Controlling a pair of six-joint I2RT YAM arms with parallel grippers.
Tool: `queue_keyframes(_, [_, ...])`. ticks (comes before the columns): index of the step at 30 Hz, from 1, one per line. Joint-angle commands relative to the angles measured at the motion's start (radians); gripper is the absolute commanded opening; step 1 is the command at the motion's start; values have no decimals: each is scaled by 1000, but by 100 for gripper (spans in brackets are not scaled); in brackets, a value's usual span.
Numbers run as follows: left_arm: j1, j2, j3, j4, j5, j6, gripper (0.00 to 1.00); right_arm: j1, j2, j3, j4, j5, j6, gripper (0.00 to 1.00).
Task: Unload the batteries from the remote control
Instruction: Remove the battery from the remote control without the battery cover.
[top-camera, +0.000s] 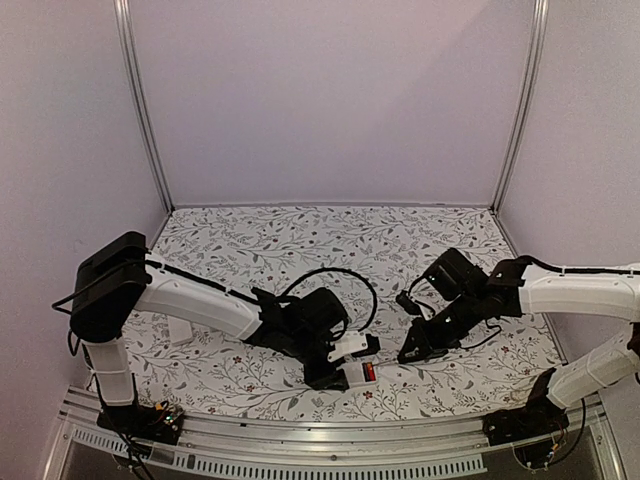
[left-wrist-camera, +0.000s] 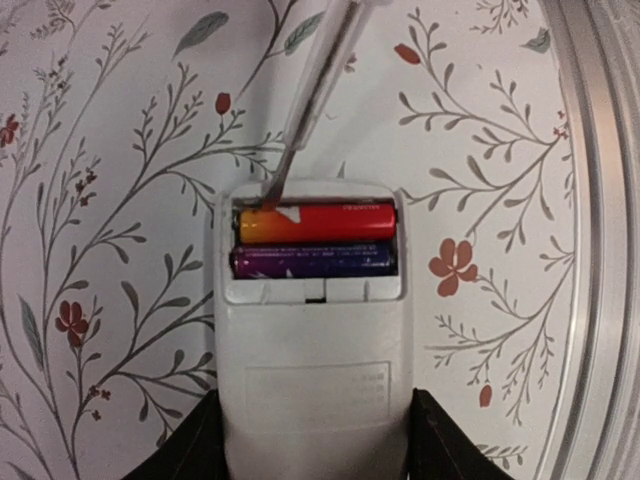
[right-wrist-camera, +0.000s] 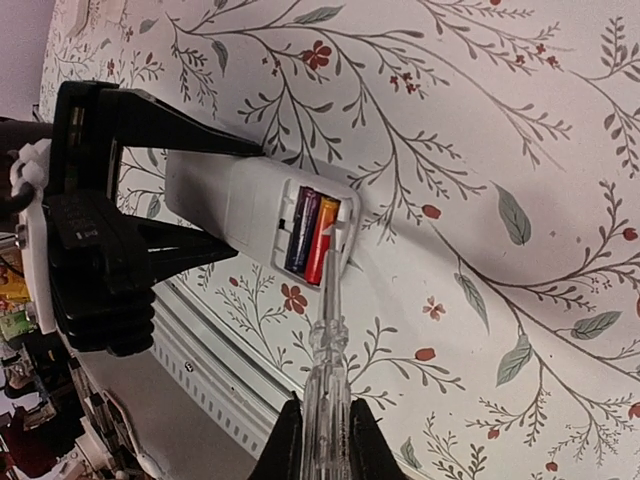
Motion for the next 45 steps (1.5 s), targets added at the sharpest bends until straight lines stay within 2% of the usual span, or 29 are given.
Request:
queue_keyframes(1, [-15,45,9,14,-13,33,27,0,-46,-2,121,-82,9,0])
queue_keyframes(5, [-7,41,9,15,-19,31,27,0,-61,32,-11,12,-19,0])
queue_keyframes(12, [-13,3,-20,58,-107,32,26,49,-86,81,-130,91,-40,0])
queue_keyframes(23, [-16,8,-7,34,-94,36,26,117,15,145,-165,156,-50,0])
queue_keyframes(45, [-21,13,0,29,-84,33,26,141,112,181,-175,180,-64,0])
